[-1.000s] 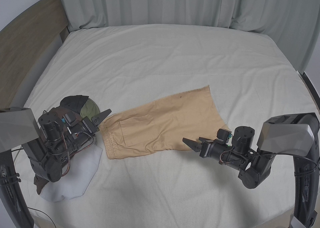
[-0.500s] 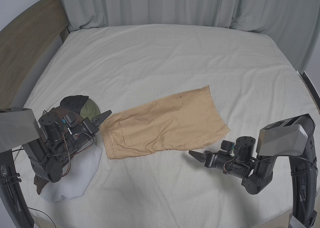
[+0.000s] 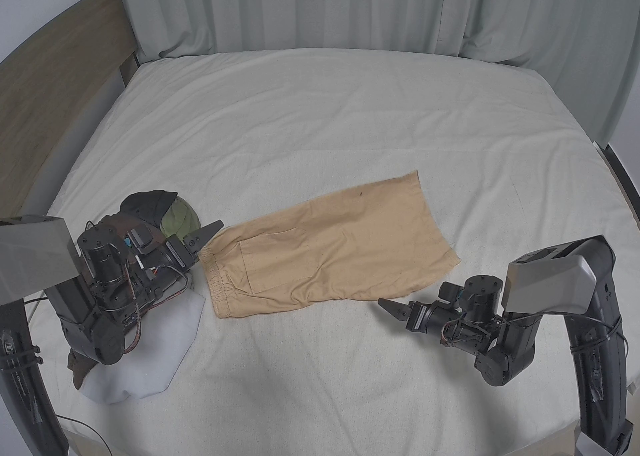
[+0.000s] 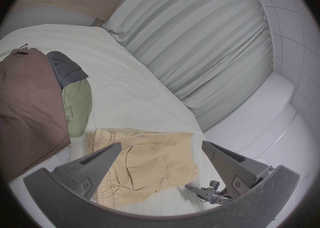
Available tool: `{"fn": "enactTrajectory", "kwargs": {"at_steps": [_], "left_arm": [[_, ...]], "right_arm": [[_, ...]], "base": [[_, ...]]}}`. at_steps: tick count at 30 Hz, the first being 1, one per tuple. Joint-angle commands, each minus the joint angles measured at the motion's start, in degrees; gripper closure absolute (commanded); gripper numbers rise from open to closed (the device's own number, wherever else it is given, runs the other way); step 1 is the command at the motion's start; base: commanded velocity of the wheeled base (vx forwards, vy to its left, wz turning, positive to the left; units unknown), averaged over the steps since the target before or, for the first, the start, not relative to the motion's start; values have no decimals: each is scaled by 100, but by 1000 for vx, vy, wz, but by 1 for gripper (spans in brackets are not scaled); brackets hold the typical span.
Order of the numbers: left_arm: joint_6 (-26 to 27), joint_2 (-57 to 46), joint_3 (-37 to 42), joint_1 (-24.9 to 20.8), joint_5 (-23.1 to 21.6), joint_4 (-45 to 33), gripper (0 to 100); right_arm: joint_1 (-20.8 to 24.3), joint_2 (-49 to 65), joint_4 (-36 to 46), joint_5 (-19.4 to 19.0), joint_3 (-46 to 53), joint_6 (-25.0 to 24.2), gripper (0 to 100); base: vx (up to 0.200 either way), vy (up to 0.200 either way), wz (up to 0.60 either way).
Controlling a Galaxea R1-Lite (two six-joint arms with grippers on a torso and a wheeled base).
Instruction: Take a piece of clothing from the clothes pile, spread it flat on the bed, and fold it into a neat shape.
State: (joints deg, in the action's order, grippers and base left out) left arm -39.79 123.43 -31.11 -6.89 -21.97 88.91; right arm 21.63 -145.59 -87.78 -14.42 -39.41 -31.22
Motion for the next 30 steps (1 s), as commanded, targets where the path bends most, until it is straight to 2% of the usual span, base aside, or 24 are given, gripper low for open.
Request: {"fn": "enactTrajectory", "kwargs": {"at_steps": [1, 7, 17, 25, 30], "left_arm": [[-2, 6, 0, 3, 8, 4, 0], [-2, -3, -9, 3, 8, 4, 0], [-2, -12, -9, 3, 8, 4, 0], [-46, -21, -9, -6, -9, 4, 0], [-46, -21, -27, -32, -9, 13, 0]], "right_arm": [[-9, -382, 16, -8, -295, -51, 0], [8, -593, 51, 1, -814, -271, 0], [61, -646, 552, 1, -1578, -622, 0], [87, -672, 763, 1, -1877, -684, 0], [96, -672, 798, 10, -1965, -912, 0]], "base": [[0, 0, 0], [0, 0, 0], [0, 0, 0], [0, 0, 0], [0, 0, 0]]}}
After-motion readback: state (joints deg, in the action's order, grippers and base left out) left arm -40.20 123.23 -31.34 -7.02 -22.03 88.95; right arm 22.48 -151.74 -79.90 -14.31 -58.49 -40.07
